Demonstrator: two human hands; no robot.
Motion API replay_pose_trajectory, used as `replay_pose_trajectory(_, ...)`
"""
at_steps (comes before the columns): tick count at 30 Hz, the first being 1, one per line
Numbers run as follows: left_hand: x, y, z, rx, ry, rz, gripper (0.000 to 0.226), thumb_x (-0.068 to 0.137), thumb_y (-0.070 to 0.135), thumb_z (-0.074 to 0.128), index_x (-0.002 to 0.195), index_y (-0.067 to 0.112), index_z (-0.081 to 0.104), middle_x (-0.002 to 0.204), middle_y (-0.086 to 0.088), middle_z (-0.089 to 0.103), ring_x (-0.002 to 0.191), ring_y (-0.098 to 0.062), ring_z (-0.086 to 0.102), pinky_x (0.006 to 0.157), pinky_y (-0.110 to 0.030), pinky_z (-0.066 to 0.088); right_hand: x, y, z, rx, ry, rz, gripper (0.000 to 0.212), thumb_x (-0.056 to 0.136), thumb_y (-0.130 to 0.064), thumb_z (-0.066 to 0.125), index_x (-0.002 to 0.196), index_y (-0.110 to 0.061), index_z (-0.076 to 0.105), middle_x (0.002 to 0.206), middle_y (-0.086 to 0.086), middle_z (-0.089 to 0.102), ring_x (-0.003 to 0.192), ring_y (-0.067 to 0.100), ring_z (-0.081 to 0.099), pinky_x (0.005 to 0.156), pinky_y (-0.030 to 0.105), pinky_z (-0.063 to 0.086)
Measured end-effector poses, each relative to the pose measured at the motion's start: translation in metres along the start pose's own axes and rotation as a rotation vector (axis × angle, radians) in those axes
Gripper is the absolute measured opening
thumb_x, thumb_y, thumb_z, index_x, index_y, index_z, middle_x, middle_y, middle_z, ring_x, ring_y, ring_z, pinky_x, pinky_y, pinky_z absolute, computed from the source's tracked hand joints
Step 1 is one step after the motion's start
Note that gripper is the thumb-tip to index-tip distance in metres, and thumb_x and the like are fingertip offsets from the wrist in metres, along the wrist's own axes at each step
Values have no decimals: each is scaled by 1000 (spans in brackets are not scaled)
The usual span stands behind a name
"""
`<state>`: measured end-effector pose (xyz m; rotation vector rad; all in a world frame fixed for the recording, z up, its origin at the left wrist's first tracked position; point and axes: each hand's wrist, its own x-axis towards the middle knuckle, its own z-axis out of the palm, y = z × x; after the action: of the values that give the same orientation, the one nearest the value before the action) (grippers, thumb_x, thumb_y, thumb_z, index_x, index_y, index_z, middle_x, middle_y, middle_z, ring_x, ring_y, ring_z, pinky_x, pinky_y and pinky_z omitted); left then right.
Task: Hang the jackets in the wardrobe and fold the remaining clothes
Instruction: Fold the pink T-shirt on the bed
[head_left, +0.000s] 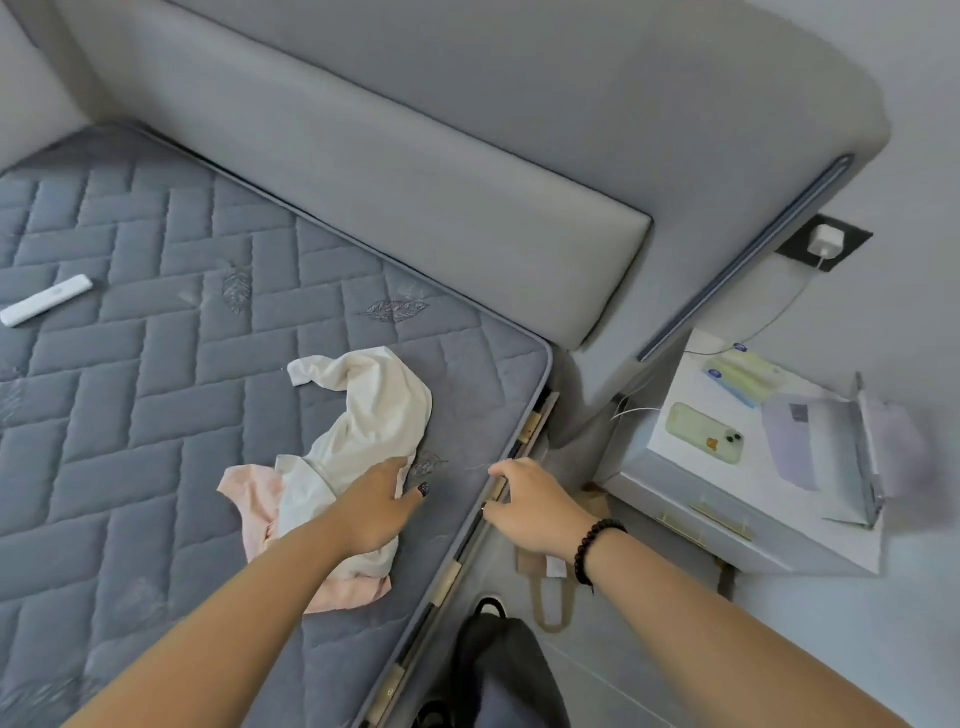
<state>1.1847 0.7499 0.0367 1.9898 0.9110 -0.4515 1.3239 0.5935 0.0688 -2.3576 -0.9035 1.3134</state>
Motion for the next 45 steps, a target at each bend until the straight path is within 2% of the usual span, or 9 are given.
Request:
replay_pose_trajectory(3,30,-20,2,-45,19,-125,66,98,27,52,151,5,19,157,-10,25,144,-25,24,113,-29,21,44,8,1,0,-42,14,54,93,-30,51,143,-19,36,149,-1,27,85,1,51,59,12,39)
replay_pose_trajectory(9,88,-75,13,3,149,-393,82,87,28,63,150,3,17,153,-20,23,140,-38,23,113,-43,25,118,22,20,22,-109,89,47,92,-28,51,138,-21,42,146,0,33,92,7,49,57,12,36)
replay_pose_trajectory(13,115,-112,21,49,238,-690,117,77,50,72,151,15,-12,159,-14,-11,146,-39,-9,117,-55,7,160,24,52,55,-163,121,46,93,-28,50,138,-20,42,145,0,35,80,4,49,59,15,40)
replay_pose_trajectory(18,140,-169,23,-137,195,-874,118,75,52,74,151,4,-3,151,-19,26,137,-38,32,110,-47,31,208,19,97,186,-208,180,45,92,-30,54,136,-20,45,141,-1,45,104,13,55,71,20,41)
replay_pose_trajectory(23,143,-185,24,-132,345,-674,22,90,17,59,99,-3,57,92,-17,64,82,-32,55,71,-34,39,236,7,124,446,-213,294,58,86,-35,64,134,-7,48,127,10,57,113,26,58,100,42,47)
replay_pose_trajectory(28,123,-158,20,-229,555,-446,30,88,8,59,62,3,43,56,-6,45,52,-14,37,48,-23,28,247,-10,122,790,-243,411,79,73,-58,71,137,-23,40,123,-4,51,110,17,53,83,36,48)
replay_pose_trajectory(33,97,-102,27,-419,483,-134,25,91,8,59,77,29,63,91,14,63,80,-4,59,63,-12,44,250,-29,112,1061,-346,447,92,62,-60,77,138,-23,40,113,0,62,96,21,62,69,35,52)
replay_pose_trajectory(39,99,-50,23,-559,481,45,50,90,7,61,80,56,65,100,28,62,95,6,56,73,-3,40,255,-29,57,945,-89,339,28,91,-1,52,113,-12,66,111,14,68,95,26,66,75,35,56)
replay_pose_trajectory(45,104,-34,-2,-629,553,25,32,90,5,61,104,33,68,101,17,66,87,1,60,70,-6,44,250,-64,-42,630,184,-18,30,86,2,57,106,-12,73,101,2,73,95,17,66,82,30,56)
